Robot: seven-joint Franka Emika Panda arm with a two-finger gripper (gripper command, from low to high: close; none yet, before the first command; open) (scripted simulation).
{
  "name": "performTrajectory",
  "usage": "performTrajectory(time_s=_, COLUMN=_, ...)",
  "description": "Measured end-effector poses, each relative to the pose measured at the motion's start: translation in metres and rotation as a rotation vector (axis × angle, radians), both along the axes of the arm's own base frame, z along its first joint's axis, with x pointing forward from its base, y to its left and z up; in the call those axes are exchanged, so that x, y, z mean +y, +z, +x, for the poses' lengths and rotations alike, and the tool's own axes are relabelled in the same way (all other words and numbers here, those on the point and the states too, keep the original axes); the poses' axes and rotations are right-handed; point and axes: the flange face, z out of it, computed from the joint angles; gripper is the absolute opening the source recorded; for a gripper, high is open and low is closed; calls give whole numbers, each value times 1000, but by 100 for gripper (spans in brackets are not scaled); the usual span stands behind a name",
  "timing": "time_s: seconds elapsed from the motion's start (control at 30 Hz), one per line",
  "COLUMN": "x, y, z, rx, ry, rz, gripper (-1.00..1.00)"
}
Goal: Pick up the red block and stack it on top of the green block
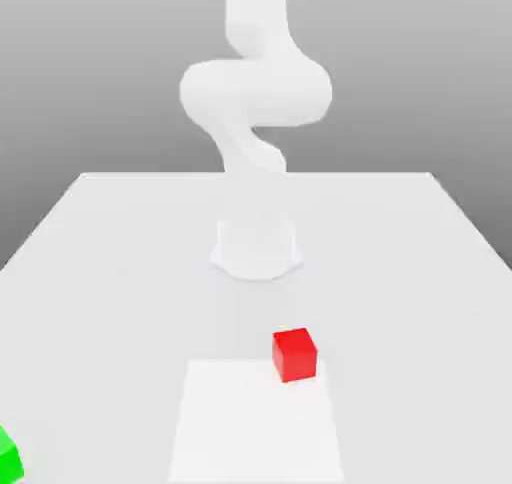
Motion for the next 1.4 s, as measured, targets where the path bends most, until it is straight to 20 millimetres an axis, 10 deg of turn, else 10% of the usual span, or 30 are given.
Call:
performTrajectory(time_s=0.3, x=28, y=-225, z=37, rx=332, ry=108, rz=-29, gripper=0)
performTrajectory(time_s=0.67, x=51, y=-479, z=-49, rx=709, ry=239, rz=-106, gripper=0)
performTrajectory(time_s=0.77, x=51, y=-506, z=-52, rx=716, ry=242, rz=-108, gripper=0)
performTrajectory(time_s=0.8, x=51, y=-513, z=-53, rx=717, ry=242, rz=-108, gripper=-100)
performTrajectory(time_s=1.03, x=51, y=-515, z=-54, rx=717, ry=241, rz=-108, gripper=-100)
performTrajectory(time_s=1.4, x=30, y=-448, z=-27, rx=724, ry=166, rz=-82, gripper=-100)
